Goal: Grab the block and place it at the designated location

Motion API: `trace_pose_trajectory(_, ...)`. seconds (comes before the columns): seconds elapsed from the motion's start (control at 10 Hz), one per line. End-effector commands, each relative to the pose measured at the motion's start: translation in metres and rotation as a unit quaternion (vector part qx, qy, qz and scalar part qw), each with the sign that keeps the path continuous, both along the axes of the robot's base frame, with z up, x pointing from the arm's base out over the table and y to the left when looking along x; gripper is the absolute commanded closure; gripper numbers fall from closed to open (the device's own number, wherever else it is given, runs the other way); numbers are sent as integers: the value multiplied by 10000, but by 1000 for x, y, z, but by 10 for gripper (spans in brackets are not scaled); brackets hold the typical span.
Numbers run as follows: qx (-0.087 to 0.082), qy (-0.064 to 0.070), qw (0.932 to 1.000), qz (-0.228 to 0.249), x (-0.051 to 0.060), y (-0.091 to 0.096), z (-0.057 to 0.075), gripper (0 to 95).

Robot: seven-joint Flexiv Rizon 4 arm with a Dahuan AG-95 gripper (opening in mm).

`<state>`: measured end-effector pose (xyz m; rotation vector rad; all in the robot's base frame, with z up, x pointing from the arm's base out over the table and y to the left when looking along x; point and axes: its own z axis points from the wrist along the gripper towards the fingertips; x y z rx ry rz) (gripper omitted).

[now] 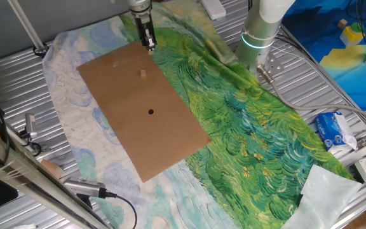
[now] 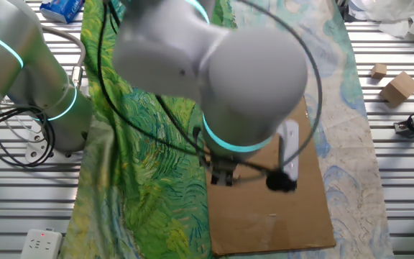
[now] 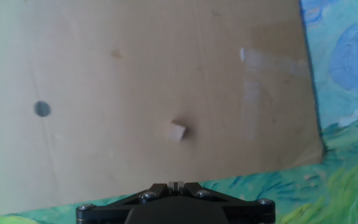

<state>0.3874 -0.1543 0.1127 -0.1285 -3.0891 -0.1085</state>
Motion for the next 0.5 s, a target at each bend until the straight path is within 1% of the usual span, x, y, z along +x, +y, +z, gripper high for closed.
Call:
trace_pose_trajectory(0.1,-27,-102,9999,-86,2,1,-17,950)
trace_pose_trajectory(0.2,5,-196,9997,-125,7,1,-26,950)
trace_pose_trajectory(0.3,75,-196,9997,-160,14,1,-26,950)
trace_pose_trajectory(0.5,63,-168,9997,-194,39,2,-23,950)
